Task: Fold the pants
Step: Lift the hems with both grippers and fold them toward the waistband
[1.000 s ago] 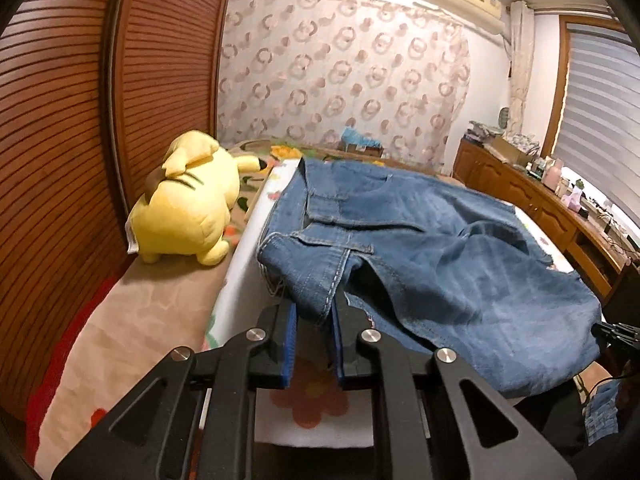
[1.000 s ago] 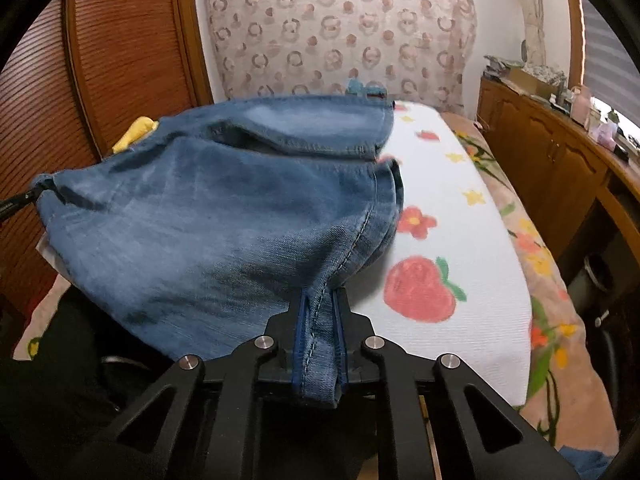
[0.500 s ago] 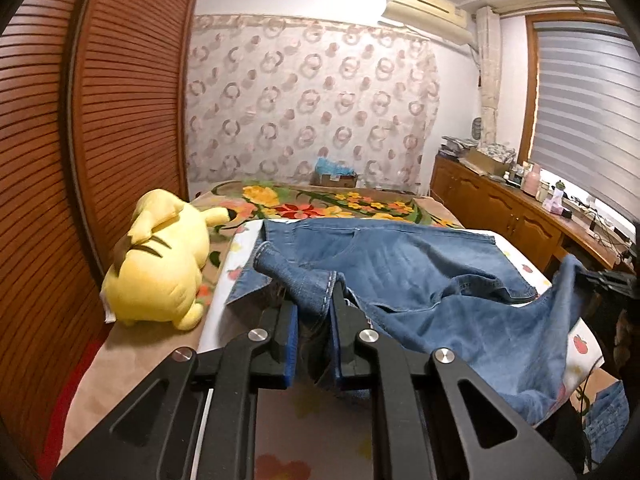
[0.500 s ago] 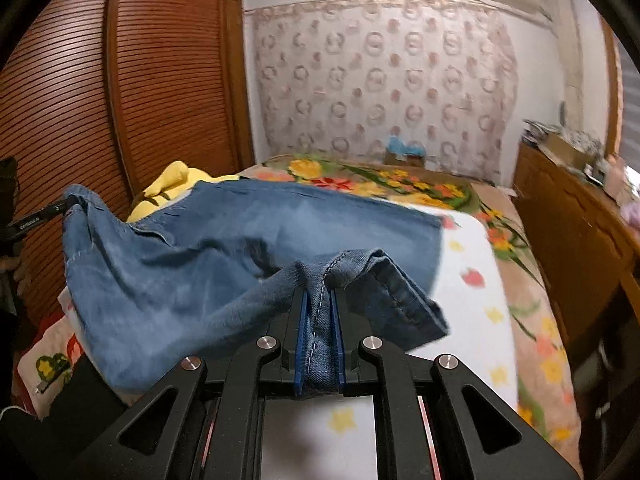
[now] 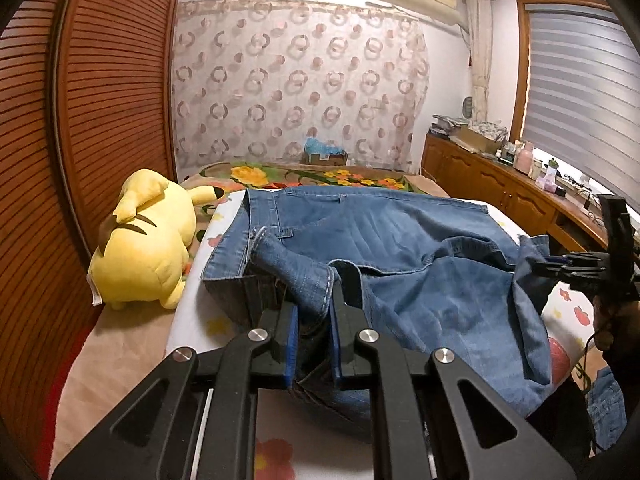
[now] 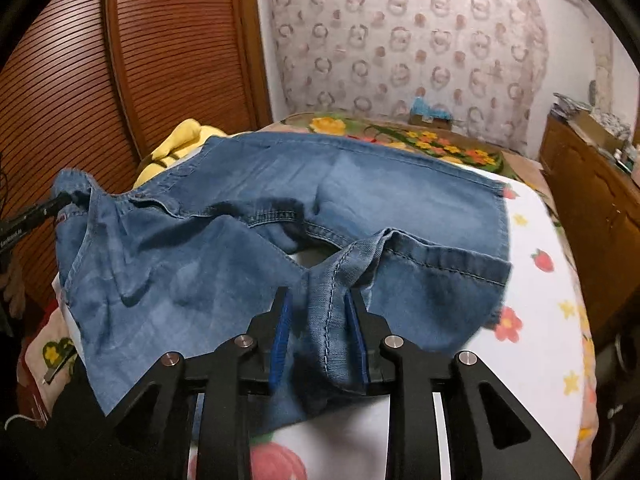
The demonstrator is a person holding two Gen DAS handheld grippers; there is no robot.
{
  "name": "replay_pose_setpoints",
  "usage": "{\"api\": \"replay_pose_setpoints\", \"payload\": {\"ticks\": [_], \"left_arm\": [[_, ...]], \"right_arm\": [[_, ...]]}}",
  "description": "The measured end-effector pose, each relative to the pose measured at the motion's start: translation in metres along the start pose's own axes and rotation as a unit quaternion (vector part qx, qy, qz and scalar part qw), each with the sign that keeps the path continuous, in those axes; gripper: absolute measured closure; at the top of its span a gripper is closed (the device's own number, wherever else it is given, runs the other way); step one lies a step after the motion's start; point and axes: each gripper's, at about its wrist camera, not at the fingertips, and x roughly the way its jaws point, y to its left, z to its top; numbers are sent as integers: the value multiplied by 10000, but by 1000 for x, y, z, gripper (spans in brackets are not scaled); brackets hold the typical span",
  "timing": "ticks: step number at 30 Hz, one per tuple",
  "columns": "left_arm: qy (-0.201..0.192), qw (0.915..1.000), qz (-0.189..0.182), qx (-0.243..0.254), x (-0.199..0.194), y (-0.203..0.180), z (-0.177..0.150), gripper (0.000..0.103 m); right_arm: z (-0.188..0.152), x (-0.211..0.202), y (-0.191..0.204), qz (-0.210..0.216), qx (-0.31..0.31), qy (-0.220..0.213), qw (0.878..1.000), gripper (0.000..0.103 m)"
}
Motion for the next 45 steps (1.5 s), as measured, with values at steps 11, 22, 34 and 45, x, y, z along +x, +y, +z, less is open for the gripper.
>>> {"api": "replay_pose_setpoints", "payload": {"ticks": [11,22,34,45], "left_arm": [[8,9999,-8,-167,-4,1,-8,89],[-134,9997,139,-136,-4,-1,-5,92],[-445,9987,131,-221,4,9,56,92],[-352,9986,122,-376,36,20,92,92]], "right_arm": [[-24,-51,3,-252,208,-197,9993,54],[-41,-33,-10,-150,553,149,9982,95],[6,-87,-46,-515,683,-911,9922,97],[16,-72,-49,-529,715,-932,9917,97]]}}
